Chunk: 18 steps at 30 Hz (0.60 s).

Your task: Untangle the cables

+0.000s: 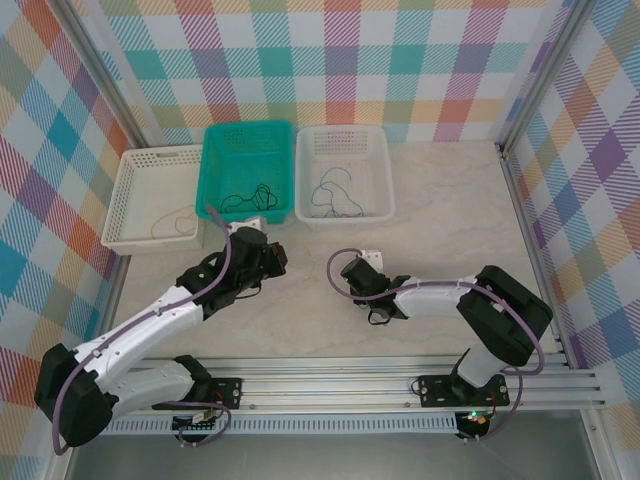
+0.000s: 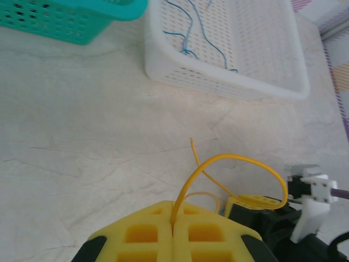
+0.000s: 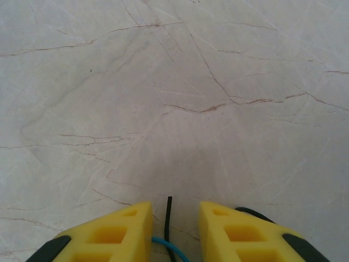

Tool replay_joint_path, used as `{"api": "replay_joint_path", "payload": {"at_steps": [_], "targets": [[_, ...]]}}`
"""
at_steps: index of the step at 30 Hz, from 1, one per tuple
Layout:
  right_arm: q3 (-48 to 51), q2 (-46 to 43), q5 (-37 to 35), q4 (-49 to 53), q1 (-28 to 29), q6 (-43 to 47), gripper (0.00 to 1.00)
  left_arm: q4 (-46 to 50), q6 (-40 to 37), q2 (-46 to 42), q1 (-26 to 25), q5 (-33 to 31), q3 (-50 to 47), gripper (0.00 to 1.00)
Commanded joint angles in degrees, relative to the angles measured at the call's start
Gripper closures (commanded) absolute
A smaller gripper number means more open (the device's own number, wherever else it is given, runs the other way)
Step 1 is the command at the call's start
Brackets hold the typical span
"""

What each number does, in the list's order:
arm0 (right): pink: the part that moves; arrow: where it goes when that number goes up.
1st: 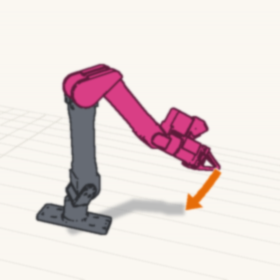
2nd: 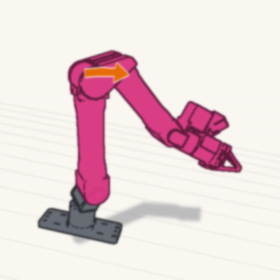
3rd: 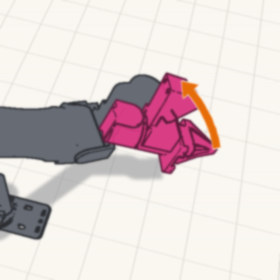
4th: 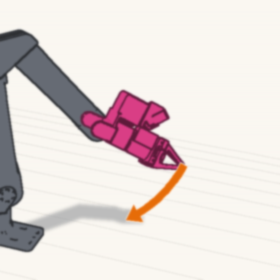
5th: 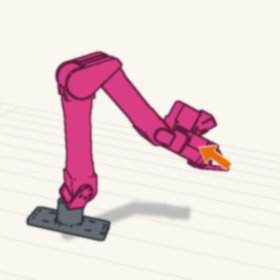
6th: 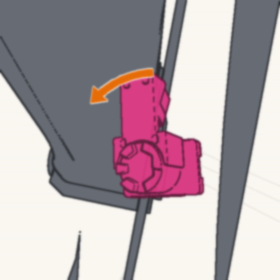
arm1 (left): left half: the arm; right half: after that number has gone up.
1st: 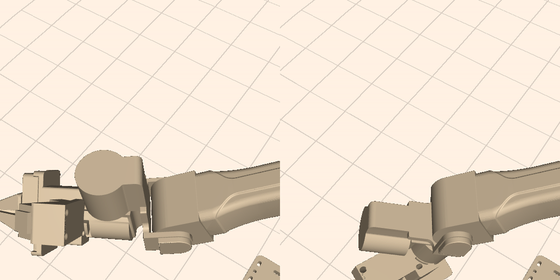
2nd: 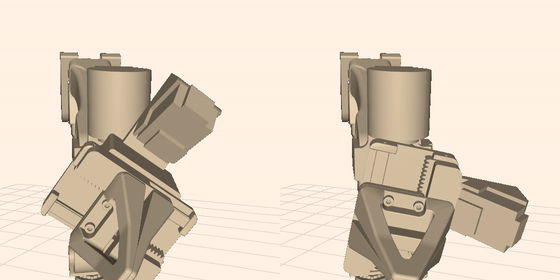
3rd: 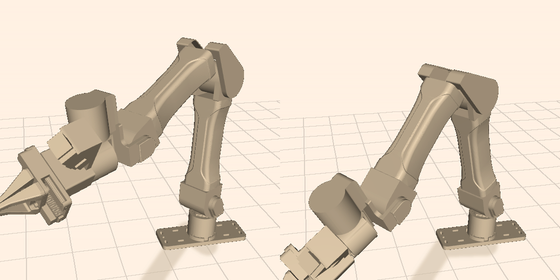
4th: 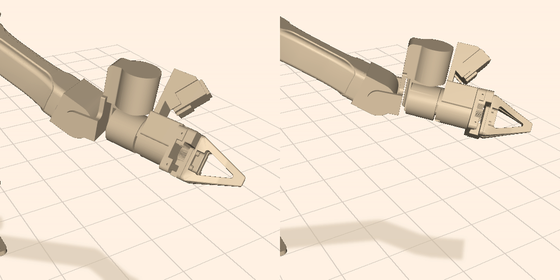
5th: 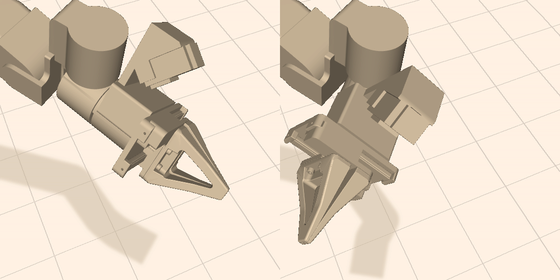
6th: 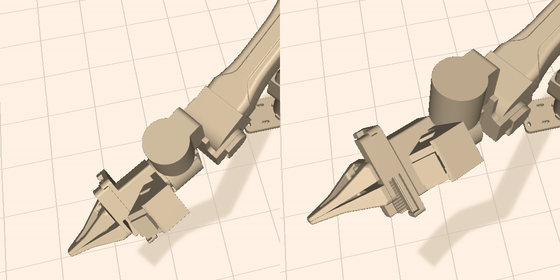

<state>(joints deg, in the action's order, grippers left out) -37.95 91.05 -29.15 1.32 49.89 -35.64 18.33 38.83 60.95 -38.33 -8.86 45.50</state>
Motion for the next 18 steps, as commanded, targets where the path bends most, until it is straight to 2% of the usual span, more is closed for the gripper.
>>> {"api": "replay_joint_path", "payload": {"at_steps": [1, 7, 18], "targets": [[-1.1, 0.1, -1.0, 2.0, -0.4, -1.1, 0.68, 6.4, 0.9, -1.6, 1.9, -4.9, 3.2, 1.00], [-1.3, -2.5, -0.9, 2.7, -0.4, -0.7, 0.62, 18.8, 5.0, -1.8, 4.2, -15.0, 7.4, 1.00], [-1.7, -10.6, -0.9, 4.7, -0.4, 2.0, 0.42, 30.1, 5.4, -6.0, 5.4, -31.4, 12.1, 1.00]]}}
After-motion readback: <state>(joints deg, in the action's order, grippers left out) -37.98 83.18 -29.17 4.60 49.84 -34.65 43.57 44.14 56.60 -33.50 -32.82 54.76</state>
